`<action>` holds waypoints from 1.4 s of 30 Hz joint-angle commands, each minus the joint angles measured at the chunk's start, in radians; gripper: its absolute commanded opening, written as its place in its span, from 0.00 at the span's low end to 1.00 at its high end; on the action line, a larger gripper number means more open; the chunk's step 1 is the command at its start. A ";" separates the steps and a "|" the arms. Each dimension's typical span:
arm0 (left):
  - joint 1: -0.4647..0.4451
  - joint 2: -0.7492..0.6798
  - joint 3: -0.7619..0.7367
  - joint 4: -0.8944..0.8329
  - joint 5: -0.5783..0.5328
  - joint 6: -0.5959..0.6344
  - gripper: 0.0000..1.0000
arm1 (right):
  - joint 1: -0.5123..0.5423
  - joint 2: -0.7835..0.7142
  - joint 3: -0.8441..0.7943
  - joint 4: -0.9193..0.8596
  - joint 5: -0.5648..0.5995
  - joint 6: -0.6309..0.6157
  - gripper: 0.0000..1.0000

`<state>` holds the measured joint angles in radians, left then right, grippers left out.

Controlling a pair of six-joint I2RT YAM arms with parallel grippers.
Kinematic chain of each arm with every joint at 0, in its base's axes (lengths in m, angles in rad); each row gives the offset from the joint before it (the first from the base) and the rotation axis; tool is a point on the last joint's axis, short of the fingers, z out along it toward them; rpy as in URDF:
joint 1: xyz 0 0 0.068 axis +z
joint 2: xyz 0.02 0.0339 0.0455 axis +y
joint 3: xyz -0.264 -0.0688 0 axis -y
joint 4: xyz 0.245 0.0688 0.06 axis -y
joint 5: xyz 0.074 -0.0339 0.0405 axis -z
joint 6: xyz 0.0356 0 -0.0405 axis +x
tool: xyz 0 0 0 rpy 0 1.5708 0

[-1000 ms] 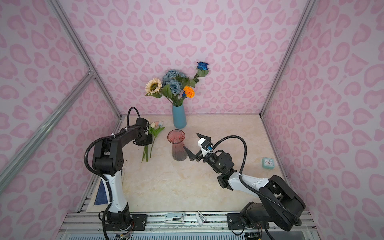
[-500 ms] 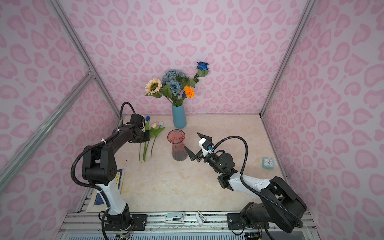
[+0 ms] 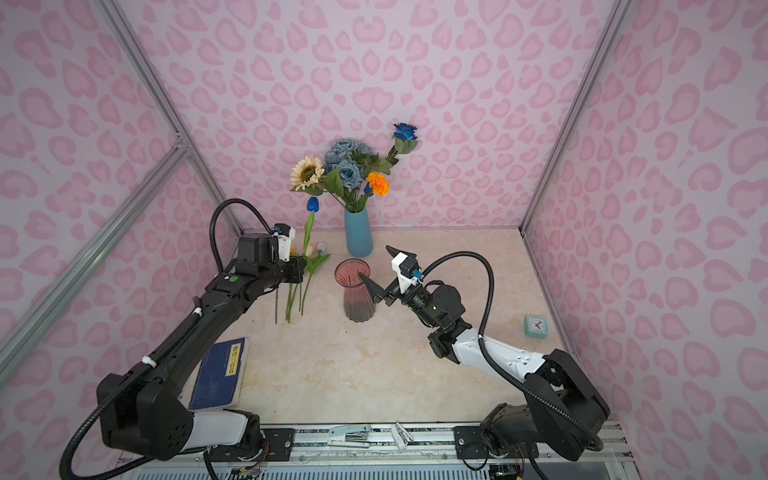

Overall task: Arrange the flowers into the vase
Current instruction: 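Lift a blue tulip with the left gripper toward the pink vase, then lower the blue tulip stem into the pink vase with the left gripper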

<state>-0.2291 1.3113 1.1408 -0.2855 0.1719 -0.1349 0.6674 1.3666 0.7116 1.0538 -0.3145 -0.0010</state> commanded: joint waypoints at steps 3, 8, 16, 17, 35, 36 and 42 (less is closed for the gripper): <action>-0.054 -0.126 -0.068 0.337 0.178 0.029 0.03 | -0.018 0.007 -0.002 -0.019 -0.033 0.062 0.93; -0.100 -0.163 -0.096 0.485 0.337 0.036 0.03 | -0.029 0.004 -0.030 0.038 -0.033 0.098 0.92; -0.190 -0.184 -0.245 0.843 0.341 0.030 0.03 | -0.033 -0.021 -0.073 0.064 -0.028 0.085 0.92; -0.197 -0.177 -0.252 0.875 0.331 0.032 0.03 | -0.033 -0.022 -0.072 0.064 -0.028 0.084 0.92; -0.217 0.189 -0.174 1.169 0.217 0.136 0.03 | -0.042 -0.046 -0.108 0.084 -0.019 0.041 0.92; -0.218 0.210 -0.178 1.185 0.203 0.138 0.03 | -0.046 -0.052 -0.111 0.085 -0.020 0.041 0.92; -0.218 0.319 -0.194 1.290 0.152 0.123 0.03 | -0.058 -0.076 -0.133 0.070 -0.019 0.026 0.92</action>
<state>-0.4469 1.6028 0.9489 0.8864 0.3614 -0.0078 0.6125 1.2961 0.5877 1.1095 -0.3393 0.0410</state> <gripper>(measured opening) 0.060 0.920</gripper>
